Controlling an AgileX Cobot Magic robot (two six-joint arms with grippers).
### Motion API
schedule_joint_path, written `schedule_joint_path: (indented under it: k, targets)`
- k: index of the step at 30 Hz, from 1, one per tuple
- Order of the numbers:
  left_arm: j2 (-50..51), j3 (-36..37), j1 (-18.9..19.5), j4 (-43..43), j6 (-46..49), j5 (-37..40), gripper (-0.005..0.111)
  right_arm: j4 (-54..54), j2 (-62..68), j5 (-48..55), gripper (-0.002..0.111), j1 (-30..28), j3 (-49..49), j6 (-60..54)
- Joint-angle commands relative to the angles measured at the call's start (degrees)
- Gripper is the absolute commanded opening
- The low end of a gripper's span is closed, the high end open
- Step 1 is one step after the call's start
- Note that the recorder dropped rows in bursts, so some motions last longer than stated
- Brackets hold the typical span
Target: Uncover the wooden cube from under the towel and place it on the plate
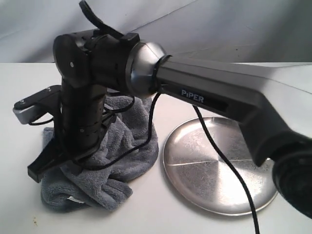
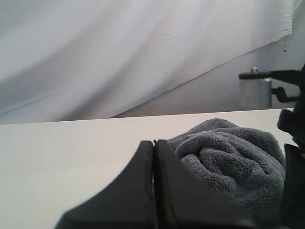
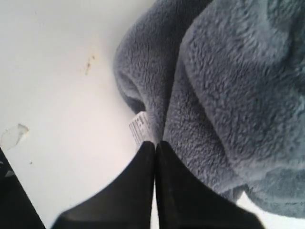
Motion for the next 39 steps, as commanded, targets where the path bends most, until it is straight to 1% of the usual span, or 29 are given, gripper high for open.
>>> schedule_joint_path:
  k: [1, 3, 6, 11, 14, 18, 23, 26, 32, 36, 39]
  targets:
    - [-0.24, 0.25, -0.28, -0.1, -0.14, -0.18, 0.0, -1.41, -4.34, 0.51, 0.0, 0.52, 9.65, 0.4]
    - [-0.24, 0.25, -0.28, -0.1, -0.14, -0.18, 0.0, -2.59, -6.81, 0.51, 0.0, 0.52, 16.04, 0.4]
    - [-0.24, 0.25, -0.28, -0.1, -0.14, -0.18, 0.0, -5.12, -11.42, -5.77, 0.0, 0.41, 25.41, 2.6]
    - [-0.24, 0.25, -0.28, -0.1, -0.14, -0.18, 0.0, -8.91, -18.19, -13.76, 0.0, 0.0, 37.46, 6.84]
    - [-0.24, 0.25, -0.28, -0.1, -0.14, -0.18, 0.0, -10.17, -21.77, -18.06, 0.0, -1.61, 44.57, 8.98]
    - [-0.24, 0.25, -0.28, -0.1, -0.14, -0.18, 0.0, -11.1, -25.54, -22.91, 0.0, -5.85, 52.16, 10.75]
    - [-0.24, 0.25, -0.28, -0.1, -0.14, -0.18, 0.0, -11.68, -27.64, -26.89, 0.0, -13.07, 56.73, 12.1]
    - [-0.24, 0.25, -0.28, -0.1, -0.14, -0.18, 0.0, -13.2, -27.75, -29.01, 0.0, -17.34, 57.01, 13.32]
    - [-0.24, 0.25, -0.28, -0.1, -0.14, -0.18, 0.0, -13.2, -27.64, -36.95, 0.0, -25.8, 56.68, 14.34]
    - [-0.24, 0.25, -0.28, -0.1, -0.14, -0.18, 0.0, -12.67, -27.64, -44.44, 0.0, -29.32, 56.68, 16.57]
    - [-0.24, 0.25, -0.28, -0.1, -0.14, -0.18, 0.0, -12.67, -27.64, -51.23, 0.0, -30.74, 56.68, 18.64]
